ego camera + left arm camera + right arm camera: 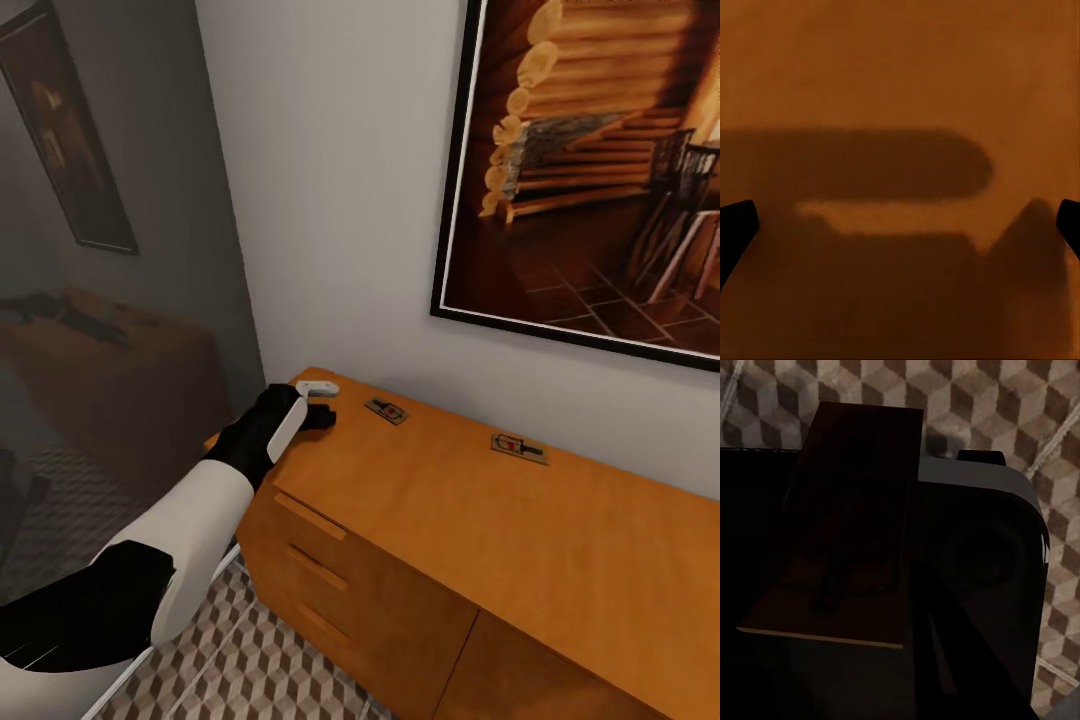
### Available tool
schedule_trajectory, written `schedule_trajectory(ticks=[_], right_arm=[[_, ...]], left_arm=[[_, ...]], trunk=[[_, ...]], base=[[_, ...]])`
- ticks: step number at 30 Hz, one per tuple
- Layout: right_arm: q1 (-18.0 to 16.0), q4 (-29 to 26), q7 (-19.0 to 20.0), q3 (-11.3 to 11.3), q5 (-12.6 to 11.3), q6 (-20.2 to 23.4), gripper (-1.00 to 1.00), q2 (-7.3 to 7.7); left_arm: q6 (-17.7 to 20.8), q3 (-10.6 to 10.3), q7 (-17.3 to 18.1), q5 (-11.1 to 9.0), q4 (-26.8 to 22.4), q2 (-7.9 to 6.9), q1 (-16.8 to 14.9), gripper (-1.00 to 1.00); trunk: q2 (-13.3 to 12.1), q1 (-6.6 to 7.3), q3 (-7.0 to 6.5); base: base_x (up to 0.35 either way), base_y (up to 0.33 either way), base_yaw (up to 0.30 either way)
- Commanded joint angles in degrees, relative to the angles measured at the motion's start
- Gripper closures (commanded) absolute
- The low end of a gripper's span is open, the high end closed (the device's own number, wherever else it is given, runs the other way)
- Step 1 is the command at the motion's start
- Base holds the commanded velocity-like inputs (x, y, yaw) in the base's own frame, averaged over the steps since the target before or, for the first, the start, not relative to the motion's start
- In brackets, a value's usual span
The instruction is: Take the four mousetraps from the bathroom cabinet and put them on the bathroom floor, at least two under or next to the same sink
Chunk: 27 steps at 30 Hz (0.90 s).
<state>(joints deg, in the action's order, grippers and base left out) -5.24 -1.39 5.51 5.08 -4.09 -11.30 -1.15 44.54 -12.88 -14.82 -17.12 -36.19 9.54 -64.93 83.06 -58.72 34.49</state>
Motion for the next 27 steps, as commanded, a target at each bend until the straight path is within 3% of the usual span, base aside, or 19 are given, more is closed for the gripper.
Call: schedule_trajectory(ticks=[1, 16, 19, 21, 27], right_arm=[[-0.04, 0.07, 0.29, 0.45, -0.65, -0.21, 1.00, 0.01], [-0.03, 0.07, 0.29, 0.37, -0.72, -0.21, 1.00, -0.06], [-0.03, 0.07, 0.25, 0.37, -0.73, -0.21, 1.00, -0.07], [-0.04, 0.07, 0.22, 0.37, -0.74, -0.21, 1.00, -0.08], [-0.04, 0.07, 0.20, 0.30, -0.79, -0.21, 1.00, -0.15]], left_arm=[[-0.37, -0.19, -0.54, -1.15, 5.11, -0.05, -0.01, -1.00], [-2.17, -0.53, -1.83, -1.04, 6.06, -0.23, -0.02, -1.00], [-2.14, -0.44, -7.76, -1.15, 5.88, -0.27, -0.02, -1.00], [-2.11, -0.41, -13.96, -1.65, 5.11, -0.24, -0.02, -1.00], [-2.06, -0.40, -20.46, -4.87, 1.62, -0.25, -0.02, -1.00]], trunk=[[0.02, 0.00, 0.06], [0.02, 0.00, 0.06], [0.02, 0.00, 0.06], [0.02, 0.00, 0.06], [0.02, 0.00, 0.06]], base=[[0.000, 0.000, 0.000], [0.000, 0.000, 0.000], [0.000, 0.000, 0.000], [0.000, 0.000, 0.000], [0.000, 0.000, 0.000]])
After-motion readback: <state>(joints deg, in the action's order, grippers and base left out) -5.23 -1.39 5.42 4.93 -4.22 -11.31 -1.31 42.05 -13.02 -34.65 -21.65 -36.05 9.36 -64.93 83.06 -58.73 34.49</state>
